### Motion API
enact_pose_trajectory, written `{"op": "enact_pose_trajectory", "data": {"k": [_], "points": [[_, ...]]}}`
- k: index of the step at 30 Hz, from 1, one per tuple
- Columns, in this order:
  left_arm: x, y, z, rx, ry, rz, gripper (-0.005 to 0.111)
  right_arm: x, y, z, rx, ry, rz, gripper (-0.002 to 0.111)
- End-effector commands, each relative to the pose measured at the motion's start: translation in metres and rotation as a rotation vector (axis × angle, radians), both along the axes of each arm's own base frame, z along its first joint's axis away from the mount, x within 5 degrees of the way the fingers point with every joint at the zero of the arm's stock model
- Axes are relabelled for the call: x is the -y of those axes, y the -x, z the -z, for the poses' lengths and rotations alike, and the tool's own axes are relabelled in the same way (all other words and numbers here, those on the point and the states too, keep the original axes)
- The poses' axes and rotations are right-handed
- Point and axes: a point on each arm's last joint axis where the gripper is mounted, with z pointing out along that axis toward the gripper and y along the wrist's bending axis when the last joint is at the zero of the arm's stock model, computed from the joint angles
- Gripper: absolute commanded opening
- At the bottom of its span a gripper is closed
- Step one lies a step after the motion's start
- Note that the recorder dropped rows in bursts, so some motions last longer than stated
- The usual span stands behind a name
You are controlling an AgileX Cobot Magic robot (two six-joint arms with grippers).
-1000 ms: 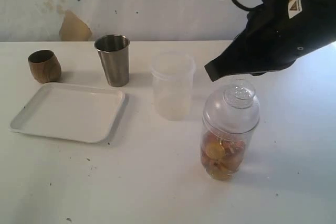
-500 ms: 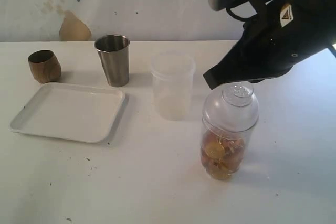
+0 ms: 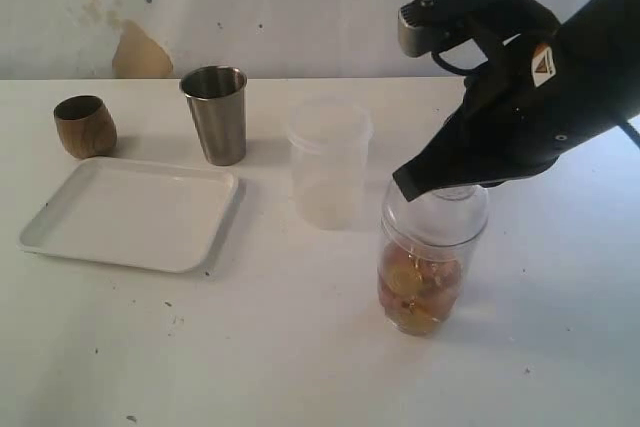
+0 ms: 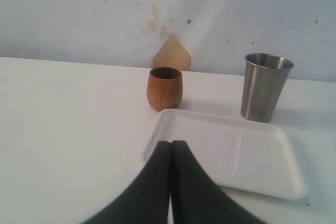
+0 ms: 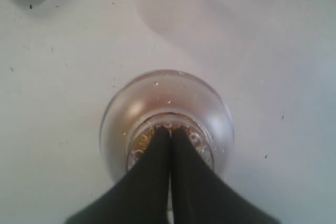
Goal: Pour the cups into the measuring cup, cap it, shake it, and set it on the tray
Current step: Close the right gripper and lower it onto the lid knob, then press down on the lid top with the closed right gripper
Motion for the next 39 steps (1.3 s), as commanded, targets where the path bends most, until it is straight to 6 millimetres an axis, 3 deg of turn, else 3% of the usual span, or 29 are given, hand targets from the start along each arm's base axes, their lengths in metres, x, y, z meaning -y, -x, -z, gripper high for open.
{"op": "enact_pose_trajectory", "data": {"k": [1, 12, 19, 32, 39], "points": [[0.000, 0.000, 0.000, 0.014, 0.000, 0.000, 0.000, 0.005, 0.002, 0.014, -0.079, 0.044, 0.010, 0.000], [0.000, 0.000, 0.000, 0.014, 0.000, 0.000, 0.000, 0.006, 0.004, 0.018, -0.131, 0.073, 0.008, 0.000], [0.000, 0.000, 0.000, 0.014, 0.000, 0.000, 0.000, 0.004, -0.001, 0.039, -0.252, 0.150, -0.022, 0.000], [0.000, 0.000, 0.000, 0.014, 0.000, 0.000, 0.000, 0.002, -0.006, 0.058, -0.361, 0.206, -0.029, 0.000], [0.000, 0.000, 0.000, 0.014, 0.000, 0.000, 0.000, 0.001, -0.007, 0.043, -0.297, 0.181, -0.032, 0.000]]}}
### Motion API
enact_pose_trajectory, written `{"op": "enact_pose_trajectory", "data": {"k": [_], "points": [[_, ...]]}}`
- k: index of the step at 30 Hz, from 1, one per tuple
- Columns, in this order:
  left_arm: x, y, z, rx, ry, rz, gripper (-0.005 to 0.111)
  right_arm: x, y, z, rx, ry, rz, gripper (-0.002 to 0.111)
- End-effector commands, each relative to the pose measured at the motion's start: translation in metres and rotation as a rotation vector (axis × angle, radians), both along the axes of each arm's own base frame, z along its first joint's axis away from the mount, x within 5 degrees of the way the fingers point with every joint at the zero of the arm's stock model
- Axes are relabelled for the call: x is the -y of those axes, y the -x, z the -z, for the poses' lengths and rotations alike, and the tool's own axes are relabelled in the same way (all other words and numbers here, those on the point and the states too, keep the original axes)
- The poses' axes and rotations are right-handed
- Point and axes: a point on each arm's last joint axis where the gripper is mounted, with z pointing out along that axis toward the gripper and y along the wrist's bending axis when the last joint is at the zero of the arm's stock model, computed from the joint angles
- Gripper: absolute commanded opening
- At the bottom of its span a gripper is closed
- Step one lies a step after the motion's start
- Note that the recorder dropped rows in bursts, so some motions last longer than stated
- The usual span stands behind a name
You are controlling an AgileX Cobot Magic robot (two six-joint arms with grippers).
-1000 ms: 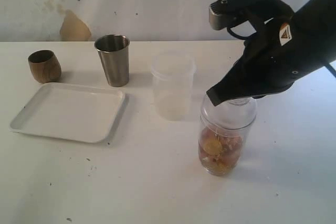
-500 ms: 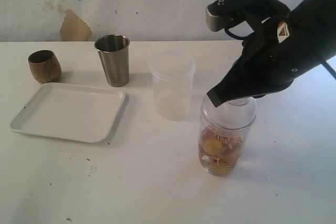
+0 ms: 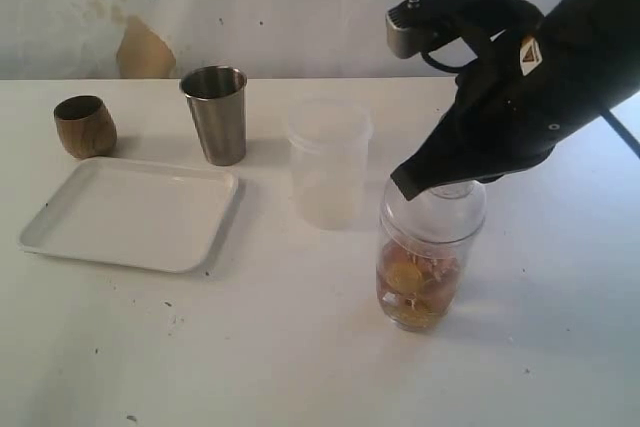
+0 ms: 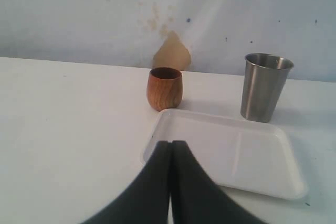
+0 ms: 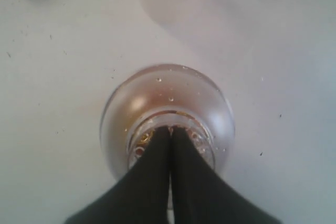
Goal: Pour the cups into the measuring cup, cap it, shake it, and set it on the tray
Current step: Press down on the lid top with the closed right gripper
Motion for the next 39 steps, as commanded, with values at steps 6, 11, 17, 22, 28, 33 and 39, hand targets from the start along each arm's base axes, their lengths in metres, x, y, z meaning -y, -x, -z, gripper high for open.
{"op": "enact_pose_trajectory", "data": {"k": [6, 11, 17, 22, 28, 33, 39], "points": [[0.000, 0.000, 0.000, 0.014, 0.000, 0.000, 0.000, 0.005, 0.001, 0.011, -0.145, 0.092, -0.010, 0.003], [0.000, 0.000, 0.000, 0.014, 0.000, 0.000, 0.000, 0.003, -0.002, 0.005, -0.114, 0.077, -0.011, 0.023], [0.000, 0.000, 0.000, 0.014, 0.000, 0.000, 0.000, 0.003, -0.004, -0.014, -0.053, 0.048, -0.010, 0.034], [0.000, 0.000, 0.000, 0.014, 0.000, 0.000, 0.000, 0.002, -0.006, -0.037, 0.034, 0.007, -0.011, 0.034], [0.000, 0.000, 0.000, 0.014, 0.000, 0.000, 0.000, 0.000, -0.008, -0.047, 0.066, -0.013, -0.010, 0.034], [0.000, 0.000, 0.000, 0.014, 0.000, 0.000, 0.000, 0.000, -0.008, -0.054, 0.115, -0.036, -0.013, 0.023], [0.000, 0.000, 0.000, 0.014, 0.000, 0.000, 0.000, -0.004, -0.016, -0.046, 0.120, -0.036, -0.019, 0.000]]}}
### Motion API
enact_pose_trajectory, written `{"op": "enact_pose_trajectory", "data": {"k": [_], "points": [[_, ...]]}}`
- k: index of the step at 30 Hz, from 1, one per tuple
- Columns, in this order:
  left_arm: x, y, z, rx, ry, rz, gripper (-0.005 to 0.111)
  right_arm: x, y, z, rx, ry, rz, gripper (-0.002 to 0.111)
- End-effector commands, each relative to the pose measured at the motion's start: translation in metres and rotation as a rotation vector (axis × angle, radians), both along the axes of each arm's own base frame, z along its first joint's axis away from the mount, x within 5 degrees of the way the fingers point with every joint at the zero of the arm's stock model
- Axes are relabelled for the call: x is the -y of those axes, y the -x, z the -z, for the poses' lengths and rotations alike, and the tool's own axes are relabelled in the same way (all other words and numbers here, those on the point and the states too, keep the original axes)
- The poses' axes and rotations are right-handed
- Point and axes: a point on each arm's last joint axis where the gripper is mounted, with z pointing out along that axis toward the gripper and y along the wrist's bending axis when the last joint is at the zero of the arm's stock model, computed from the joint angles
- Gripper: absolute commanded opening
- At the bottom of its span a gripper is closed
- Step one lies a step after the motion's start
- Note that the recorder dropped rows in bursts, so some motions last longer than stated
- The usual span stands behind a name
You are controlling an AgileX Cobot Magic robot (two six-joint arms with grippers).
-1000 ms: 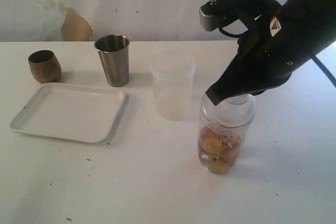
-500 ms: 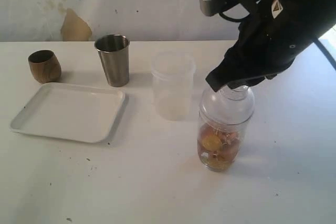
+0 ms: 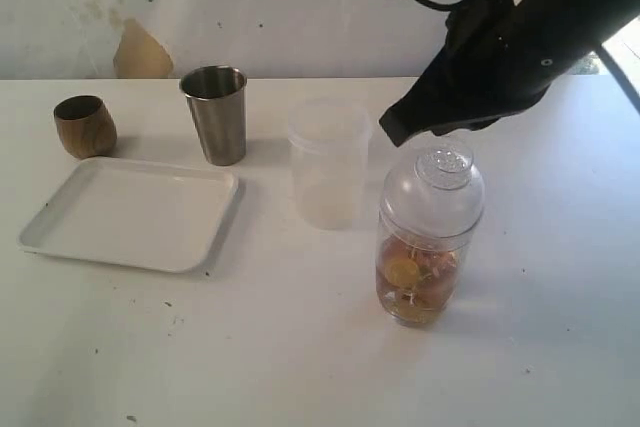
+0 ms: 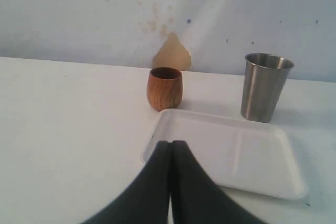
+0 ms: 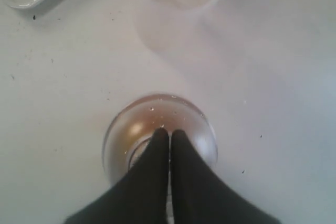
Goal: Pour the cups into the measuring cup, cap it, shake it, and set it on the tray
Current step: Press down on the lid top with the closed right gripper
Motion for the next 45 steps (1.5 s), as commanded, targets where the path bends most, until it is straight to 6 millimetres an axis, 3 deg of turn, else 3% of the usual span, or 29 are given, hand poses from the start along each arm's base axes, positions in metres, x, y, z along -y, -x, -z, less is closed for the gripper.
{"op": "enact_pose_trajectory", "data": {"k": [1, 5, 20, 30, 45], "points": [[0.000, 0.000, 0.000, 0.014, 0.000, 0.000, 0.000, -0.001, -0.009, 0.007, -0.003, 0.006, 0.003, 0.000], [0.000, 0.000, 0.000, 0.014, 0.000, 0.000, 0.000, -0.004, -0.016, 0.020, -0.058, 0.032, 0.004, 0.000], [0.000, 0.000, 0.000, 0.014, 0.000, 0.000, 0.000, -0.005, -0.019, 0.038, -0.164, 0.084, 0.010, 0.000], [0.000, 0.000, 0.000, 0.014, 0.000, 0.000, 0.000, -0.004, -0.019, 0.019, -0.038, 0.035, 0.003, 0.000], [0.000, 0.000, 0.000, 0.014, 0.000, 0.000, 0.000, -0.007, -0.023, 0.028, -0.058, 0.041, 0.002, 0.000]]}}
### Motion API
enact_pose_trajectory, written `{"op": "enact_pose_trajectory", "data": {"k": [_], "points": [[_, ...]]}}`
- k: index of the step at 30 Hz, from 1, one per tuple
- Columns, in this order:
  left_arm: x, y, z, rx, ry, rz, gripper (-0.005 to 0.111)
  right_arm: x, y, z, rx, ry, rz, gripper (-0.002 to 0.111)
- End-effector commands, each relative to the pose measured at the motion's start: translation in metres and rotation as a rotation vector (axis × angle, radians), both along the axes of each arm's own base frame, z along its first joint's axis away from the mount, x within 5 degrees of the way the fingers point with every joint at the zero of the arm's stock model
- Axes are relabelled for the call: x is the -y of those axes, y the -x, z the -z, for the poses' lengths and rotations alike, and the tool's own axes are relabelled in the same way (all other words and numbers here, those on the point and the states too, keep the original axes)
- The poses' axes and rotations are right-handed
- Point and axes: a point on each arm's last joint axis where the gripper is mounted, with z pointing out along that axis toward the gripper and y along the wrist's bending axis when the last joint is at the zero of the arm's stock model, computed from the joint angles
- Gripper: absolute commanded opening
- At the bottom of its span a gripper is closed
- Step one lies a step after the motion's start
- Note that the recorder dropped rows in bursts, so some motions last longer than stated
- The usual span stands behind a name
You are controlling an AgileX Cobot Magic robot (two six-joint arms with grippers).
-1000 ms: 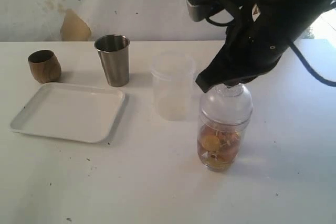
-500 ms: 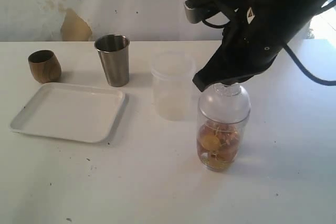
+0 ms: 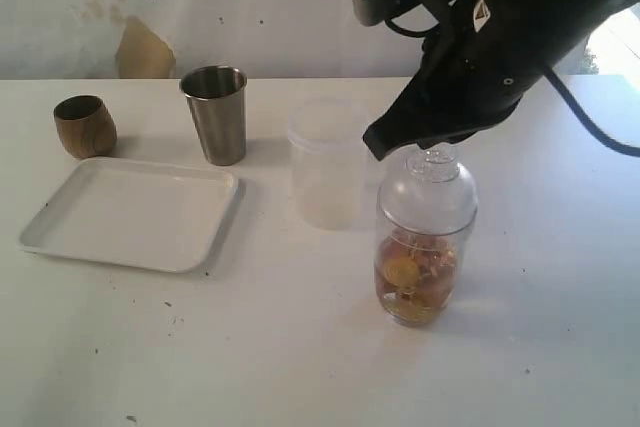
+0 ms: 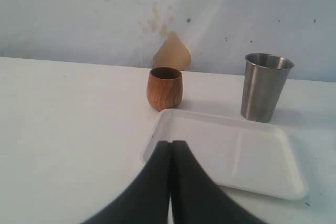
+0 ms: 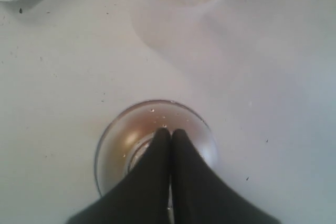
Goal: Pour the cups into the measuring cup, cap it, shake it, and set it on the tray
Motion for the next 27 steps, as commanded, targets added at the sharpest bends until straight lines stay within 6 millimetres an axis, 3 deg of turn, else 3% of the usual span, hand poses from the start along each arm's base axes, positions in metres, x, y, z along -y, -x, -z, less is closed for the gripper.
{"op": "enact_pose_trajectory", "data": {"k": [1, 12, 23, 27], "points": [[0.000, 0.000, 0.000, 0.014, 0.000, 0.000, 0.000, 0.003, -0.003, 0.007, -0.035, 0.022, 0.006, 0.000], [0.000, 0.000, 0.000, 0.014, 0.000, 0.000, 0.000, 0.006, 0.003, 0.010, -0.099, 0.056, 0.004, 0.000], [0.000, 0.000, 0.000, 0.014, 0.000, 0.000, 0.000, 0.012, 0.015, -0.019, 0.022, 0.007, -0.012, 0.000], [0.000, 0.000, 0.000, 0.014, 0.000, 0.000, 0.000, 0.013, 0.018, -0.018, 0.002, 0.017, -0.010, 0.000]]}}
